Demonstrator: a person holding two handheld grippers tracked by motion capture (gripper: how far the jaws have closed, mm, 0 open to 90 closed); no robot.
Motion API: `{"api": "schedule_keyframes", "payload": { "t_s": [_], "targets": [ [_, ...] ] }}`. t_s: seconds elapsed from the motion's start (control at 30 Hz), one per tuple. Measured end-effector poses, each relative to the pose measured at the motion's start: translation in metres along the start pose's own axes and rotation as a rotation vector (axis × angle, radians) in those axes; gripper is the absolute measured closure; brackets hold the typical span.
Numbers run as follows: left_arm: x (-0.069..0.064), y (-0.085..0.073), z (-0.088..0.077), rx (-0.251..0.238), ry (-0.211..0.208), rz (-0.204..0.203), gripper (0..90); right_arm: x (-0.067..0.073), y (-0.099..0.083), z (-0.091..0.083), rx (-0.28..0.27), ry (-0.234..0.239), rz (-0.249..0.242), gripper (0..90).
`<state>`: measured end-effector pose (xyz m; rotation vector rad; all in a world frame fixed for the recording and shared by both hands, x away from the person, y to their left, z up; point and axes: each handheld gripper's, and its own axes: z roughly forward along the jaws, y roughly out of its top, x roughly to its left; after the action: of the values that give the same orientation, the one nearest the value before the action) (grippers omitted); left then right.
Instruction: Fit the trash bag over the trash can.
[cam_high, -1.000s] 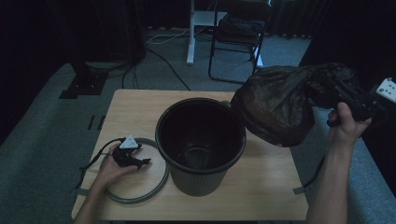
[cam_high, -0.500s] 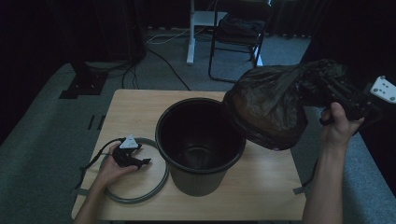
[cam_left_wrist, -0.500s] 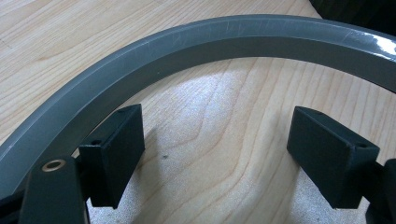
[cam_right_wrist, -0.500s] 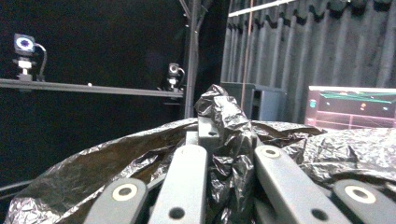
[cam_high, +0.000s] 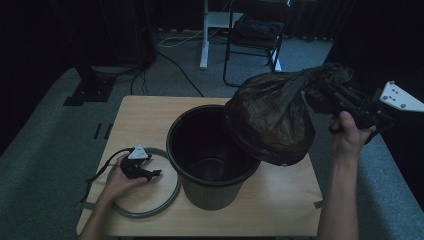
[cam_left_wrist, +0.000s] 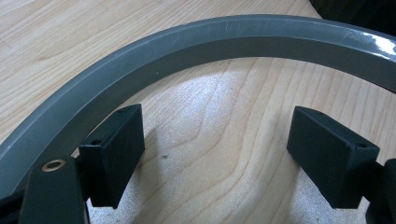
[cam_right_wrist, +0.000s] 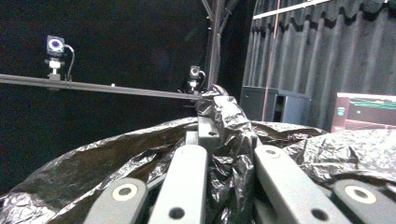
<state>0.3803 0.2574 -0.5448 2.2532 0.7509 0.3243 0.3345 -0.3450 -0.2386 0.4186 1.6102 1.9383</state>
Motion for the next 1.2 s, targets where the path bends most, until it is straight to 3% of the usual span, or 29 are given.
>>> {"api": "schedule_keyframes", "payload": {
  "t_s": [1.2],
  "targets": [
    [0.000,0.000,0.000,0.002,0.000,0.000,19.4,0.029,0.005,0.041,-0.036,0.147,-0.005,87.0]
  ]
}}
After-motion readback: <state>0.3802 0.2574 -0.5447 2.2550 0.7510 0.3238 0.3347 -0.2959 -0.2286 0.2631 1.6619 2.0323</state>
